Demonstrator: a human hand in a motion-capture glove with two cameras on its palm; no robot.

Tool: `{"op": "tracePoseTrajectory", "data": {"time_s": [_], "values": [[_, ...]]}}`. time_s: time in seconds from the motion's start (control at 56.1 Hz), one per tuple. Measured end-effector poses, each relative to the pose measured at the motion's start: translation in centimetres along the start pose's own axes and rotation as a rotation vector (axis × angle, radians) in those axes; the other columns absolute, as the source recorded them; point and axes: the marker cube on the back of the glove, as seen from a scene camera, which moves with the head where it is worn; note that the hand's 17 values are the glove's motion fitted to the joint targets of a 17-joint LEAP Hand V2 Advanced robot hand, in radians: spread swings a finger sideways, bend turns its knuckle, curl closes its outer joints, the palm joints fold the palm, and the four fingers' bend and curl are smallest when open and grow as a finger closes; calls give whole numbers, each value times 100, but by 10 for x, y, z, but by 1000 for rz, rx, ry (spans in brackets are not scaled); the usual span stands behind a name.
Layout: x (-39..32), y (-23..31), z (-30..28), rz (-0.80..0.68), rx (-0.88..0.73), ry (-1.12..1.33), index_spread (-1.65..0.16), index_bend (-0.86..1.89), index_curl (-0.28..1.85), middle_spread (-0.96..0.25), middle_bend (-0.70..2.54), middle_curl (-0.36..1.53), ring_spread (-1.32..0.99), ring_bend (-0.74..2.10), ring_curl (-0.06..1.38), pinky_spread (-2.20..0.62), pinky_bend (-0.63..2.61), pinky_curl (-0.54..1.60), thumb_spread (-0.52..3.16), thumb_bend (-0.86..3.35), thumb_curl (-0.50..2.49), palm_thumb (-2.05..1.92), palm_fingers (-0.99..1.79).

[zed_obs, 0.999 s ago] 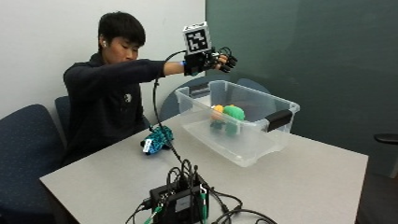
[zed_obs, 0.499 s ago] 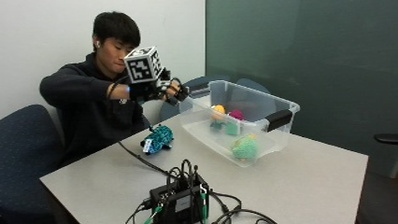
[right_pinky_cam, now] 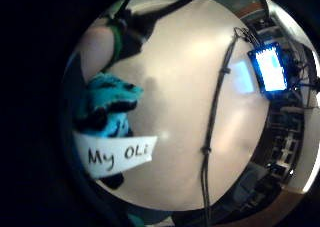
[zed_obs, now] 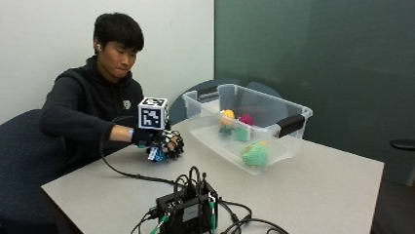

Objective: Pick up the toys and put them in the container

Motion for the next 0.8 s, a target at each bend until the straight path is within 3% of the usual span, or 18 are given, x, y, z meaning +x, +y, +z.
{"op": "tracePoseTrajectory", "data": {"time_s": [0.071,0.178,0.285,0.464,0.588,0.695,0.802], "values": [[-4,-3,8,-15,35,63,-27,10,43,-6,30,48,-17,80,30,-6,83,33,116,-4,26,-4,44],[-11,-7,7,-39,168,60,-22,3,34,-11,61,57,-24,113,39,-21,91,35,124,4,29,10,101],[-13,-12,-8,-49,298,70,-18,17,35,-14,88,68,-25,129,48,-29,96,41,131,10,33,23,127],[-14,-29,-104,43,511,42,-17,38,47,-14,109,75,-25,142,55,-35,102,48,130,17,43,43,131],[-45,-55,-192,10,633,31,-16,48,55,-14,117,78,-25,148,57,-37,107,52,127,17,47,48,126],[-80,-91,-245,-33,612,-117,-15,53,60,-13,122,78,-24,152,57,-38,110,54,125,15,50,49,121],[-100,-130,-263,-11,542,-149,-15,51,64,-13,125,78,-24,154,58,-39,111,56,128,7,47,38,117]]}}
